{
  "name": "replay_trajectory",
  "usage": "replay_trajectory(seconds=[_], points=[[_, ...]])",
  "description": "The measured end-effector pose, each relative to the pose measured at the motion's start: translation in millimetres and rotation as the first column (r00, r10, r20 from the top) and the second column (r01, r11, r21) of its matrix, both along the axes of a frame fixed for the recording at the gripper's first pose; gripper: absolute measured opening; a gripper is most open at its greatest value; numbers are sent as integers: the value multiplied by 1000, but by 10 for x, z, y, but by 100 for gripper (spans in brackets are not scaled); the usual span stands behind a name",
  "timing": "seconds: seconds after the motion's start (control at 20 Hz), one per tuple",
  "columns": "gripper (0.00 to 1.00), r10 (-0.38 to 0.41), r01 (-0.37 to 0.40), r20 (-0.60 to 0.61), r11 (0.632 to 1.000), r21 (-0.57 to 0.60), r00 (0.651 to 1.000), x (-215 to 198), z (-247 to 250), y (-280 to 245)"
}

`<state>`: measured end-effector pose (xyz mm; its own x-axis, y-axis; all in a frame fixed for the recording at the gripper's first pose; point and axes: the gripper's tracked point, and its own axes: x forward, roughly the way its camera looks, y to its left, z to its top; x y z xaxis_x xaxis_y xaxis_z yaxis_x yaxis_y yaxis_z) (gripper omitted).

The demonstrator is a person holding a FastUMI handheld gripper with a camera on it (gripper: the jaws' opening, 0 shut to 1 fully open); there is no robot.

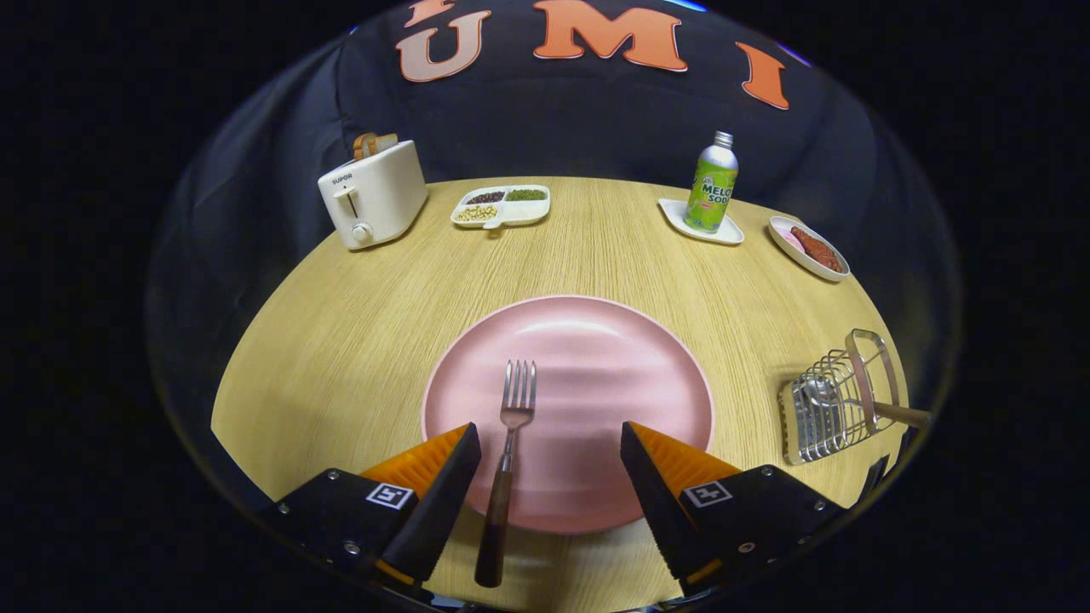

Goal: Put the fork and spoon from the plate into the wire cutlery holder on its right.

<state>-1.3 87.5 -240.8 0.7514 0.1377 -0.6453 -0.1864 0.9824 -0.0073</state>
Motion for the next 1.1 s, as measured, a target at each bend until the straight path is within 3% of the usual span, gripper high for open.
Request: replay_trajectory(seconds=[0.2,0.6,0.65,0.7,0.8,1.1], points=[[91,23,-24,-27,999,-22,999,-18,-102,62],[33,41,-43,-75,999,-16,996,-75,-249,137],[17,39,-40,-74,999,-8,996,-87,-236,136],[10,33,-34,-82,999,-1,996,-95,-231,140],[5,25,-24,-83,1000,12,996,-89,-221,143],[5,30,-28,-66,999,38,997,-88,-1,32]])
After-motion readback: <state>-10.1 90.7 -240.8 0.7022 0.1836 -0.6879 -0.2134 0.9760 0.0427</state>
